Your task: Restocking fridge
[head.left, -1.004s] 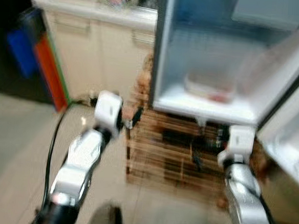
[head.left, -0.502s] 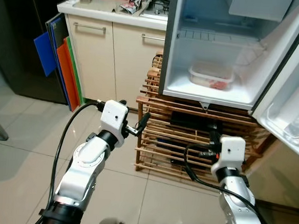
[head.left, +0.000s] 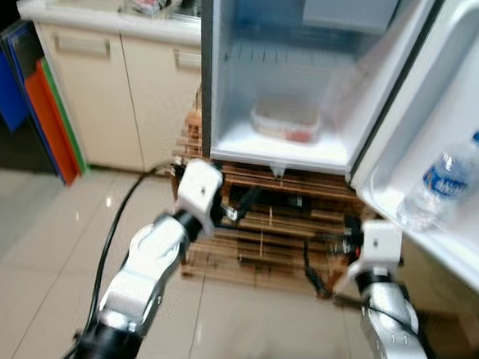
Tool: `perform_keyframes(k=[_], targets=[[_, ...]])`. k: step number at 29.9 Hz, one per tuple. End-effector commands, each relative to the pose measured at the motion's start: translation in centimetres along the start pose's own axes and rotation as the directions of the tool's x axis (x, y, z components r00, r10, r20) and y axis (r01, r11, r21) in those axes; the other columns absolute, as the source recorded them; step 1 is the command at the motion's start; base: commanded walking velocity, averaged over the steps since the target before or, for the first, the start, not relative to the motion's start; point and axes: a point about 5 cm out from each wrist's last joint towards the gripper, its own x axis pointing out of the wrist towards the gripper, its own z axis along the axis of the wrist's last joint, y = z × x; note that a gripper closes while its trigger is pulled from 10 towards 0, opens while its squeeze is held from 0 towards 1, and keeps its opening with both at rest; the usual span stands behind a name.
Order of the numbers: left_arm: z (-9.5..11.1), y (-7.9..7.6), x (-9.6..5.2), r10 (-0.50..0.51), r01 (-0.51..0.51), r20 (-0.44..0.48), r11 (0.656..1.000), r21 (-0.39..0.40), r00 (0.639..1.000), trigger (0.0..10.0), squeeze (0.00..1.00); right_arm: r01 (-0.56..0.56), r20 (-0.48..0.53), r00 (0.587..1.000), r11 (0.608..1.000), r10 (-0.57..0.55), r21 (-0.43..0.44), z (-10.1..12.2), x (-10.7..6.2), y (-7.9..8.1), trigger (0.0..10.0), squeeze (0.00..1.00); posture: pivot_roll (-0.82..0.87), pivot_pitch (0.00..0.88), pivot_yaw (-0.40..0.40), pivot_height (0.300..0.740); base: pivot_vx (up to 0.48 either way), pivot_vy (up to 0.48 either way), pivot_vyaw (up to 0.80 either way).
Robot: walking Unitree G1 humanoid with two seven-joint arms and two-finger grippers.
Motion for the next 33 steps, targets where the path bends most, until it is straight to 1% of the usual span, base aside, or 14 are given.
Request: perform_keyframes(k=[1,4,13,29,31,33], targets=[[0.67,-0.39,0.60,-0.015,0.016,0.031,1.000,-0.026,0.999,10.0,0.00,0.005,0.001,1.000,1.000,-0.005,-0.025,0.14,0.09,-0.52,10.0,0.00,-0.01,0.000,-0.014,0.711,0.000,0.000,-0.68],[0.69,-0.33,0.64,-0.010,0.011,0.031,1.000,-0.026,0.999,10.0,0.00,0.005,0.014,1.000,0.999,-0.005,-0.035,0.28,0.08,-0.54,10.0,0.00,-0.01,0.000,-0.018,0.711,0.000,0.000,-0.59],[0.62,-0.31,0.61,0.014,-0.014,0.018,1.000,-0.025,1.000,10.0,0.00,-0.001,0.011,1.000,1.000,0.001,-0.029,0.21,0.06,-0.51,10.0,0.00,0.00,0.000,-0.022,0.711,0.000,0.000,0.00],[0.71,-0.01,1.11,0.026,-0.025,0.017,0.999,-0.028,1.000,10.0,0.00,0.000,0.012,1.000,1.000,0.000,-0.032,0.30,0.16,-0.56,10.0,0.00,-0.01,0.000,-0.019,0.711,0.000,-0.297,0.00],[0.74,-0.01,1.14,0.024,-0.023,0.019,0.999,-0.022,1.000,10.0,0.00,-0.001,0.011,1.000,0.999,0.001,-0.032,0.29,0.16,-0.55,10.0,0.00,-0.01,0.000,-0.019,0.711,0.000,0.000,0.00],[0.74,-0.05,1.16,0.021,-0.020,0.021,0.999,-0.033,1.000,10.0,0.00,-0.001,0.010,1.000,0.999,0.001,-0.033,0.30,0.16,-0.55,10.0,0.00,-0.01,0.000,-0.019,0.711,0.000,0.000,0.00]])
